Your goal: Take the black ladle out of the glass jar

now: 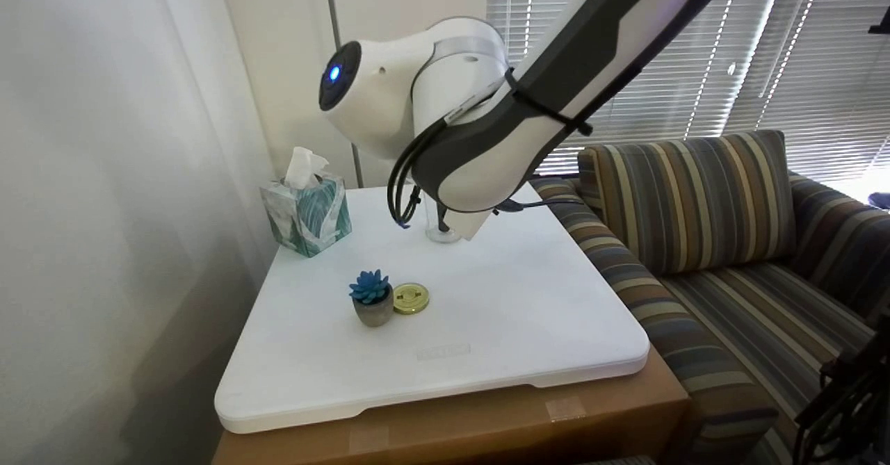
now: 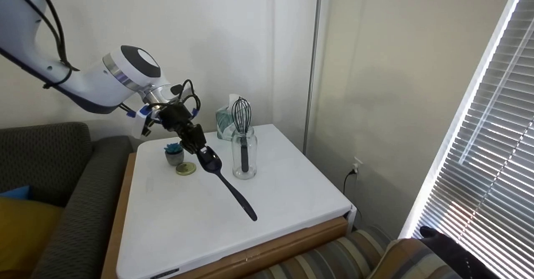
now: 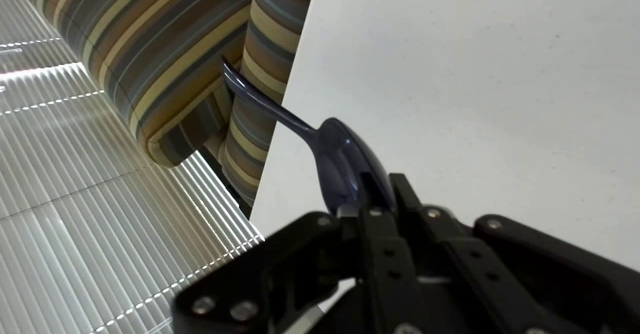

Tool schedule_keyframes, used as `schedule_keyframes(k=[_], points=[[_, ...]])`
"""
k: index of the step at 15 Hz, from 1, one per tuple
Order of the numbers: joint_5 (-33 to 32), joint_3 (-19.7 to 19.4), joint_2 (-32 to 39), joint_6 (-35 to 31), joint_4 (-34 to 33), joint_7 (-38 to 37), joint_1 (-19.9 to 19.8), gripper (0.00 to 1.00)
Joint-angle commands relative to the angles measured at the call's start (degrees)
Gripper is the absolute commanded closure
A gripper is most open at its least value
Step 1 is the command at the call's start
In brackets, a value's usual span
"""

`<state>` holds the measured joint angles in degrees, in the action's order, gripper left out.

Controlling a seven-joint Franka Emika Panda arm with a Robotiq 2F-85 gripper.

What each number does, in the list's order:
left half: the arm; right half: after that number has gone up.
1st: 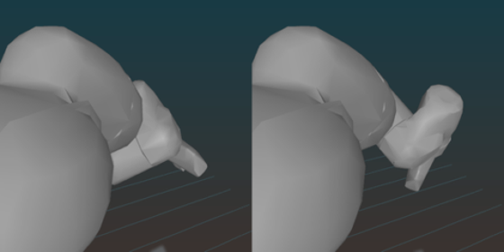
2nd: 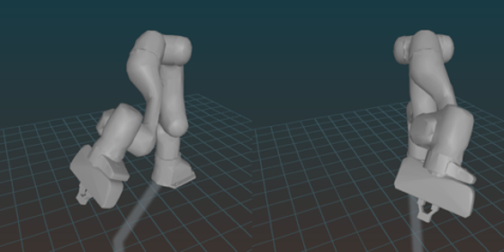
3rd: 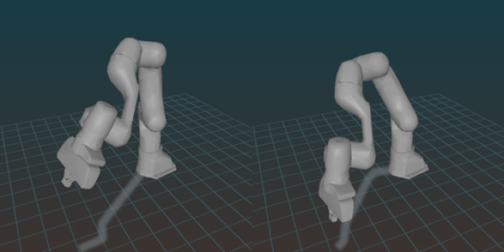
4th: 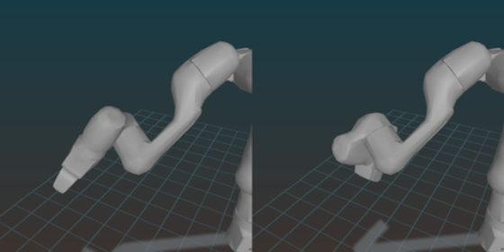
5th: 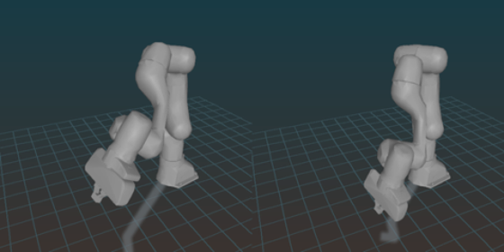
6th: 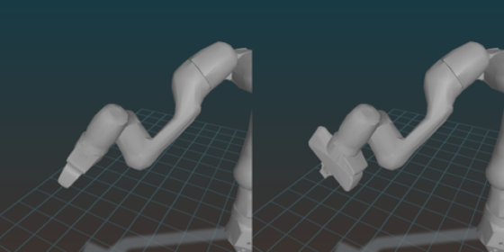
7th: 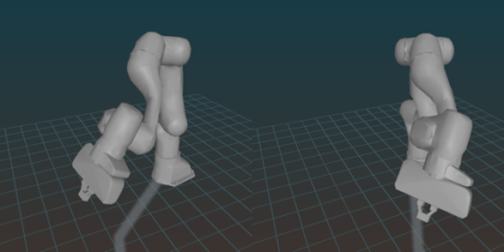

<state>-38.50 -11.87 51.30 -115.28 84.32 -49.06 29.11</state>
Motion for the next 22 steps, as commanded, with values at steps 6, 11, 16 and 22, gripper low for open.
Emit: schedule_keyframes(k=[6,11,16,22], points=[[-3.40,3.92,5.78,7.69,-8.95,1.94,-1.37,0.98],[-3.13,5.07,6.02,7.72,-8.67,1.60,-1.44,0.92],[-2.99,5.52,6.55,7.69,-8.88,1.73,-1.53,0.92],[-3.16,6.66,8.61,7.80,-9.23,1.38,-0.26,0.98]])
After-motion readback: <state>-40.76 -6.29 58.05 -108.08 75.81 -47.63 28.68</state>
